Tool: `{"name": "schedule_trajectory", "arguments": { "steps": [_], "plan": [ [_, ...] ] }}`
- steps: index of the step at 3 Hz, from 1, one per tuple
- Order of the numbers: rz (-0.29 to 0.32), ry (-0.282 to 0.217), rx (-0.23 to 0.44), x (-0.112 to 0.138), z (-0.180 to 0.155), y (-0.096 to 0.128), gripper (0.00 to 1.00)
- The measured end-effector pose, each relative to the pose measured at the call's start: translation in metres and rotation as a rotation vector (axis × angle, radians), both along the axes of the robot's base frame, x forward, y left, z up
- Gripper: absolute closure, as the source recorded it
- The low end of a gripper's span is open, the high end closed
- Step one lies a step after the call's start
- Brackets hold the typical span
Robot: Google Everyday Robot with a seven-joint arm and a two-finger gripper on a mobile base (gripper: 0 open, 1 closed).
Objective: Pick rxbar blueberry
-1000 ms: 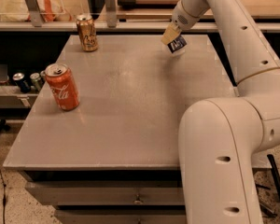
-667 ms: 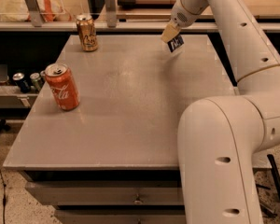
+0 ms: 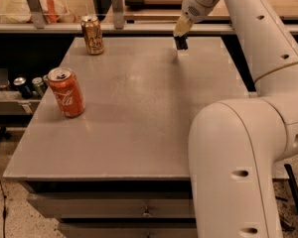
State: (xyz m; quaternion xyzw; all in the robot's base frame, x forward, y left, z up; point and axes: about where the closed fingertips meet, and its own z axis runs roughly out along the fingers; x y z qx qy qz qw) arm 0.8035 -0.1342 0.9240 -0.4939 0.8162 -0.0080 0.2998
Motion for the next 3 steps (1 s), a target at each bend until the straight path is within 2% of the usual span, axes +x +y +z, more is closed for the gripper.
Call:
{"name": "schedule_trajectory", "arguments": {
  "steps": [3],
  "plan": [
    [-0.002,-0.036,-0.052,-0.01,0.03,0.001,1.0]
  ]
}}
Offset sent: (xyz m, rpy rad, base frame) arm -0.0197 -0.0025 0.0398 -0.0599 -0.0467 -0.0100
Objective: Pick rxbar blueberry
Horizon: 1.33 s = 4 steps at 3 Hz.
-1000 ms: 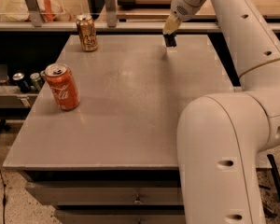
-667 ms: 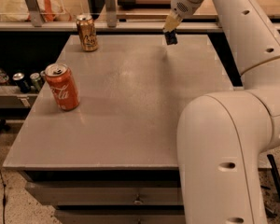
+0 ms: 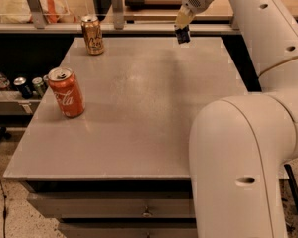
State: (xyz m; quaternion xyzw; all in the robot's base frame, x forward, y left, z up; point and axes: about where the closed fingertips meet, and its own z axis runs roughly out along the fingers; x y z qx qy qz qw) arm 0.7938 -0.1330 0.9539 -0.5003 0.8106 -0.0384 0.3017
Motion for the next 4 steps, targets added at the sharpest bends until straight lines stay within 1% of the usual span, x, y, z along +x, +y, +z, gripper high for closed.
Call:
{"name": "schedule_trajectory", "arguments": {
  "steps": [1,3,4],
  "plan": [
    [0.005,-0.013,-0.009,-0.0016,0.0068,0.0014,1.0],
    [0.03,-0.029,0.004,-0.0017,0.0096,0.0047,1.0],
    [0.041,-0.029,0.01,-0.0012,0.0076,0.0064,1.0]
  ]
}}
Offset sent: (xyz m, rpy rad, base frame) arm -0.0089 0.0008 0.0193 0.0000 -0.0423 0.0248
